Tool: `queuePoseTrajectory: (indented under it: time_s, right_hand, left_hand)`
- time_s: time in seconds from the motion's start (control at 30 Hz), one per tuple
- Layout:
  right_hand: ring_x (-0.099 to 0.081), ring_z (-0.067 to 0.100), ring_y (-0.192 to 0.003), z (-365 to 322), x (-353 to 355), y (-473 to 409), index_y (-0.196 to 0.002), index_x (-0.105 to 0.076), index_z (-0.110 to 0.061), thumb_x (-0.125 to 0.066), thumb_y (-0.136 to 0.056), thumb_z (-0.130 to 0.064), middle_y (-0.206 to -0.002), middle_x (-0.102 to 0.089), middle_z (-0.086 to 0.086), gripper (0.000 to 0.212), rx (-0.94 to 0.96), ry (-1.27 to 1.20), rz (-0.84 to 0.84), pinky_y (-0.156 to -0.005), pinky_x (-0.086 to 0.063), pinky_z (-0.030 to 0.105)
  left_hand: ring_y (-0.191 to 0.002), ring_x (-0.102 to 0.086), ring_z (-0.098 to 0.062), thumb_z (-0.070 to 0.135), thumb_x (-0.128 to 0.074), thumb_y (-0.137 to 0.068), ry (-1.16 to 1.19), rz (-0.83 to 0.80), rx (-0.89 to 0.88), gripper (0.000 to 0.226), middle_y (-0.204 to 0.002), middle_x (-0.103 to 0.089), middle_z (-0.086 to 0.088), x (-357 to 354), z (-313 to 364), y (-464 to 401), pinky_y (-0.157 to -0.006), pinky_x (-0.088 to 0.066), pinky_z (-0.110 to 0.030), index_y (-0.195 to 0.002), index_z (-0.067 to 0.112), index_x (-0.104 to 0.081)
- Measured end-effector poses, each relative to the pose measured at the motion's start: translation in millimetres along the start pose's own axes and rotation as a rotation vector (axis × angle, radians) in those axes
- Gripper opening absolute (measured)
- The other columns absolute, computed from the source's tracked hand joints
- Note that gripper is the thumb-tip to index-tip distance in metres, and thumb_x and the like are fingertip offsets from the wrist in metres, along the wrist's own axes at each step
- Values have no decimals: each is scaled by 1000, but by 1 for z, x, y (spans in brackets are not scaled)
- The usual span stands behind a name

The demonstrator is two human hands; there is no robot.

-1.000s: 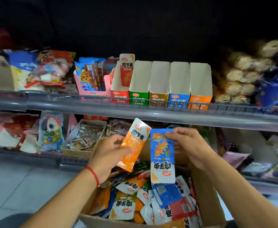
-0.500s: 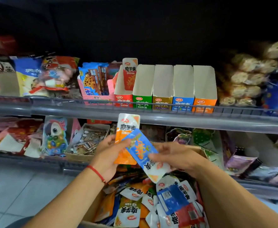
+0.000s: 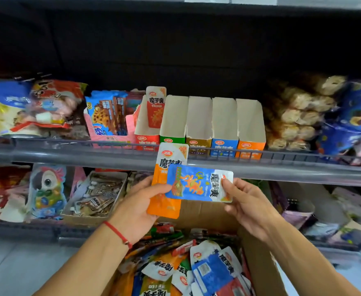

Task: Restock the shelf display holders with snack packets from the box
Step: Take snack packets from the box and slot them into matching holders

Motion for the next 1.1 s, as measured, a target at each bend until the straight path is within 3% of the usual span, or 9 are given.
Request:
queuePoseTrajectory:
  time_s: [0.1, 0.2, 0.37, 0.43, 0.6, 0.73, 0.8, 0.9, 1.1]
  right_hand:
    - [-73, 26, -77, -46, 9, -4, -106, -69, 0, -65, -98, -18, -99, -77, 18, 20, 237, 173, 146, -55, -59, 21]
    - [-77, 26, -72, -111, 14, -12, -102, -68, -1, -67, -99, -24, -86, -78, 12, 23, 523, 402, 296, -59, -57, 29]
    - [-76, 12, -67, -209, 10, -41, -94, -67, -17, -64, -99, -35, -82, -75, 0, 19, 814, 851, 538, -52, -55, 25]
    - [-75, 16, -73, -233, 9, -64, -94, -67, -20, -63, -96, -43, -86, -74, 0, 23, 862, 960, 607, -61, -62, 38]
    - [-69, 33, -89, -251, -1, -118, -100, -68, -22, -57, -90, -54, -91, -71, 10, 36, 809, 1188, 646, -75, -61, 51]
    - [-62, 27, -90, -238, -16, -160, -115, -68, -20, -61, -100, -30, -100, -71, 11, 19, 658, 1452, 552, -76, -52, 40]
    - [-66, 28, -98, -229, -24, -175, -117, -68, -22, -60, -101, -22, -107, -71, 10, 18, 614, 1567, 459, -81, -56, 42]
    - [-66, 26, -106, -222, -31, -188, -126, -65, -23, -63, -100, -22, -119, -69, 7, 26, 570, 1713, 369, -87, -59, 44]
    - [-67, 24, -106, -225, -31, -210, -121, -65, -26, -66, -99, -29, -120, -70, 3, 23, 544, 1854, 349, -88, -59, 42]
  left_hand:
    - [-78, -74, -18, 1, -73, -81, -202, 42, -151, 30, -99, -78, -12, -7, 16, -9, -60, -58, -30, -110, 10, -69]
    - [-76, -72, -16, 2, -72, -87, -319, 94, -257, 20, -93, -79, -7, -8, 24, -16, -66, -57, -33, -103, 13, -70]
    - [-80, -74, -19, 2, -72, -89, -372, 137, -253, 19, -92, -79, -5, -3, 21, -23, -71, -56, -37, -101, 17, -71]
    - [-81, -75, -21, 2, -72, -89, -358, 143, -238, 19, -93, -79, -6, -1, 22, -27, -70, -56, -37, -102, 15, -71]
    - [-80, -76, -21, 4, -72, -89, -374, 126, -207, 19, -92, -79, -4, 0, 23, -34, -65, -56, -36, -104, 16, -70]
    - [-87, -76, -26, 7, -73, -89, -390, 106, -187, 19, -95, -79, -5, 1, 25, -40, -73, -58, -42, -106, 17, -71]
    - [-87, -76, -26, 8, -73, -89, -401, 95, -177, 19, -93, -79, -4, 1, 26, -42, -75, -59, -43, -105, 16, -71]
    - [-81, -75, -25, 6, -71, -90, -419, 97, -187, 15, -89, -79, -6, 1, 28, -44, -71, -58, -41, -103, 14, -71]
    - [-85, -75, -29, 8, -72, -90, -387, 114, -167, 14, -90, -79, -5, 8, 33, -46, -78, -59, -47, -101, 16, -72]
Point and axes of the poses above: each hand's wrist, its own y-axis away from the middle knuckle, its own x-axis out of the back of the hand, z = x × y, the point moved 5 cm from there along -y, towards the middle knuckle
